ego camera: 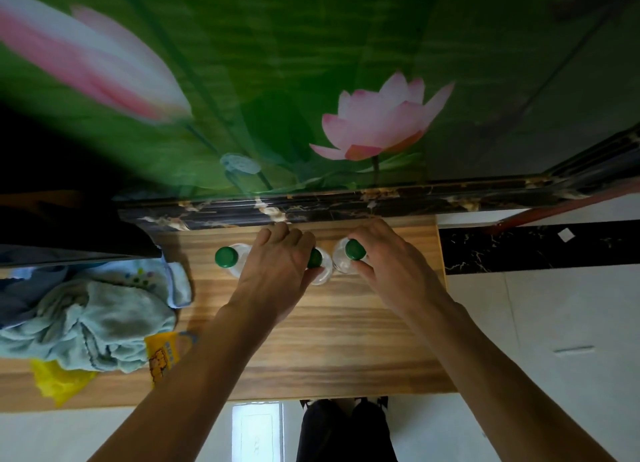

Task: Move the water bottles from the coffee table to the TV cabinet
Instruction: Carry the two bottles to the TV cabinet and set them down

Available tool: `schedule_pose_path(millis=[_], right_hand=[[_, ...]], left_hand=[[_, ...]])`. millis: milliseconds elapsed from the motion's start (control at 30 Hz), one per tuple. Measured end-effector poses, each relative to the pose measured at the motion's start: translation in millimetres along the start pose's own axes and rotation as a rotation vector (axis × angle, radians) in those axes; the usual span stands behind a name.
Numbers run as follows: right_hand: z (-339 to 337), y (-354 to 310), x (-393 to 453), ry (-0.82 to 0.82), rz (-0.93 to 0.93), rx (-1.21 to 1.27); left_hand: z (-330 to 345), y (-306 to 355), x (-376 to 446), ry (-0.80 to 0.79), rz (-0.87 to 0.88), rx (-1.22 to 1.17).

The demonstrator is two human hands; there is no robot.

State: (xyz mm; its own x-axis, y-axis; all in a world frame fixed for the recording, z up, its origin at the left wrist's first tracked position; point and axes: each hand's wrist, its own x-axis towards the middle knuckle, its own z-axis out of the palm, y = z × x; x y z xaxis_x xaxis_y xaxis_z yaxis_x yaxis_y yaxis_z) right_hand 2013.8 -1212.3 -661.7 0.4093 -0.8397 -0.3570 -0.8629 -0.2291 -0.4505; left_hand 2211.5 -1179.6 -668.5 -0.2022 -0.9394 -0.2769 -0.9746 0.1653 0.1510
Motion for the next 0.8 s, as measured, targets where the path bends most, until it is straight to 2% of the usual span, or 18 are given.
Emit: schedule_pose_path(millis=[800], right_hand=[[-4, -6, -10, 0.071, -0.012, 0.021]], left_hand=[[-4, 4, -6, 0.036, -0.126, -0.019]])
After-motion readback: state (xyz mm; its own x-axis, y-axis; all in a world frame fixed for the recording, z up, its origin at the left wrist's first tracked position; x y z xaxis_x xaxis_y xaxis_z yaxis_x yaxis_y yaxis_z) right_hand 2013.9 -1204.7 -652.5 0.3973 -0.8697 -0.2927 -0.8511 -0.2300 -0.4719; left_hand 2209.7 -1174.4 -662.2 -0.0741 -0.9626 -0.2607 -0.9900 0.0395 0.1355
